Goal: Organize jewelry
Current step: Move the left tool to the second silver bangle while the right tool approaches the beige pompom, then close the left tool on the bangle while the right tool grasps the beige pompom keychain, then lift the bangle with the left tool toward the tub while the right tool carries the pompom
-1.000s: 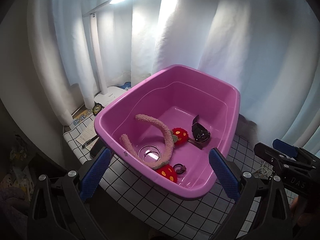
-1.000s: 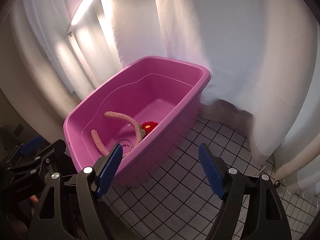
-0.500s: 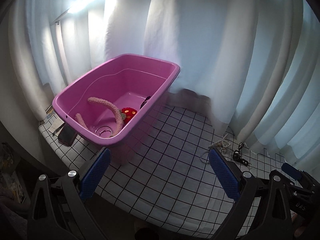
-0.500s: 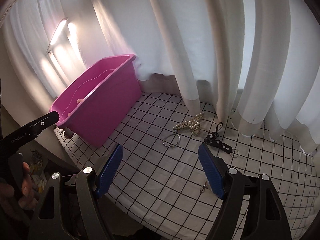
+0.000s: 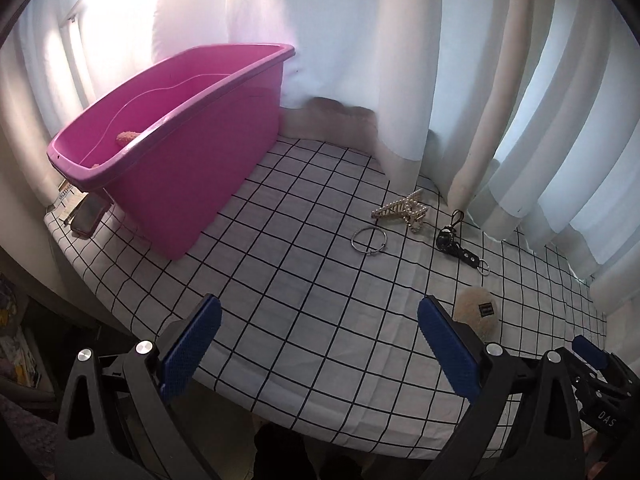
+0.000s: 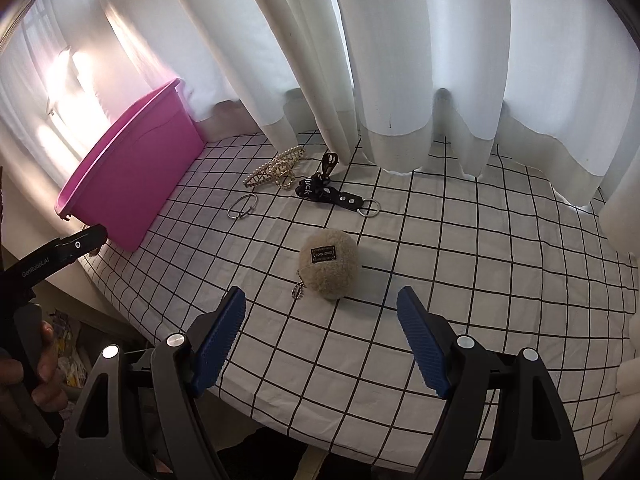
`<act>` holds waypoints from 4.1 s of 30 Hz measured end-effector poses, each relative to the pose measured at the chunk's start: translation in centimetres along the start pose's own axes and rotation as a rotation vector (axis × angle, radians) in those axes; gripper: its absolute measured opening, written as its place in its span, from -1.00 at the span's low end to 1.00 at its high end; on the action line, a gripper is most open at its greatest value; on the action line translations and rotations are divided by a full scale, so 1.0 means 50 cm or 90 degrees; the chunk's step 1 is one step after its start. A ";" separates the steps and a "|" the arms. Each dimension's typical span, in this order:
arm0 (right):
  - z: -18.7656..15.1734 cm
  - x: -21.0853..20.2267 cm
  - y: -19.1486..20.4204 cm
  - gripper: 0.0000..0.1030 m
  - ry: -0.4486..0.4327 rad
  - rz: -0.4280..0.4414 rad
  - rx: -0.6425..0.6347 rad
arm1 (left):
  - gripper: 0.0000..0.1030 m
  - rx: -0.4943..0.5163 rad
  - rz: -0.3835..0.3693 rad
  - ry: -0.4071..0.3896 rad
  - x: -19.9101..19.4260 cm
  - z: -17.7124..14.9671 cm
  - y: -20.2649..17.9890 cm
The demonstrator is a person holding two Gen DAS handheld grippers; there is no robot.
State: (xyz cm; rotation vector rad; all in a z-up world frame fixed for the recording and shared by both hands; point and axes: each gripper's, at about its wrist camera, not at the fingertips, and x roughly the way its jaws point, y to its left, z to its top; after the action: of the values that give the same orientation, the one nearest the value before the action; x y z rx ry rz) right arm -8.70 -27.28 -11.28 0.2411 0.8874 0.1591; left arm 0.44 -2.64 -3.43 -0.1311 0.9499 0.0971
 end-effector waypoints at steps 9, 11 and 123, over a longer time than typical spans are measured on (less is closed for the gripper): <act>0.011 0.090 0.029 0.45 0.000 -0.038 0.045 | 0.88 0.077 -0.044 0.017 0.133 0.043 -0.036; 0.015 0.114 0.033 0.45 -0.001 -0.055 0.067 | 0.88 0.094 -0.058 0.024 0.171 0.055 -0.043; 0.162 0.032 0.119 0.11 -0.150 0.023 -0.155 | -0.12 0.037 -0.077 -0.117 0.004 0.114 -0.073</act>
State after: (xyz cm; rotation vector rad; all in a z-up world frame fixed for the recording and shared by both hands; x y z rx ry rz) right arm -1.59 -22.34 -5.94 0.0467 0.6225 0.2652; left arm 5.67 -5.35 -0.05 -0.1240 0.7581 -0.0294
